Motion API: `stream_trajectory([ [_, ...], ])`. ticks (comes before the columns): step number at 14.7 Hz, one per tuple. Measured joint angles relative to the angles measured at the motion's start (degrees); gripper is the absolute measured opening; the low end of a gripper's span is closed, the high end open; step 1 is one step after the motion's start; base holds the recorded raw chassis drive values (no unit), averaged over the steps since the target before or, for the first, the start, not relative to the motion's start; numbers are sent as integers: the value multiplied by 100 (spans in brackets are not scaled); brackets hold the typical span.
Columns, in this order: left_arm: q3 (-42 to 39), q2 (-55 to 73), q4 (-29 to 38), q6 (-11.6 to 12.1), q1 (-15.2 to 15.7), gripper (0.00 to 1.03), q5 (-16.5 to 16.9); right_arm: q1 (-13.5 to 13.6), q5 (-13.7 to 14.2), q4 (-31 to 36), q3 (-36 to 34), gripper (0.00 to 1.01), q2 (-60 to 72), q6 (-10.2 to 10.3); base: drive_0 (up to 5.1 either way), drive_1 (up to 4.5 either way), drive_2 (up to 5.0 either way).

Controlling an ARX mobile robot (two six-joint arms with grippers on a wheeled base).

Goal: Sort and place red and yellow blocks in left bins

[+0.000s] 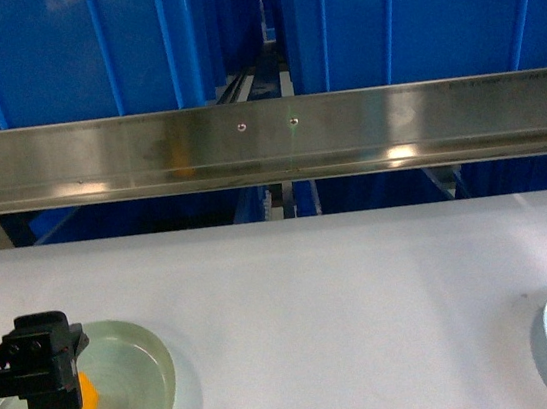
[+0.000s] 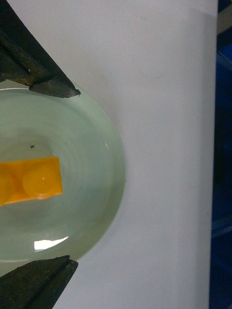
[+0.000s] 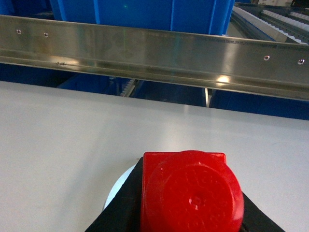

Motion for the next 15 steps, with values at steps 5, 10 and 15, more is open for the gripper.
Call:
stream_trajectory([
  [5,-35,549,258,-197,-127,98,-127,0,0,0,0,28,0,0,0,0,0],
  [10,-116,1488,811,-389,-144,98,-33,-2,0,0,0,28,0,0,0,0,0],
  [15,-116,1781,1045,-398,-133,98,-26,0,0,0,0,28,0,0,0,0,0],
])
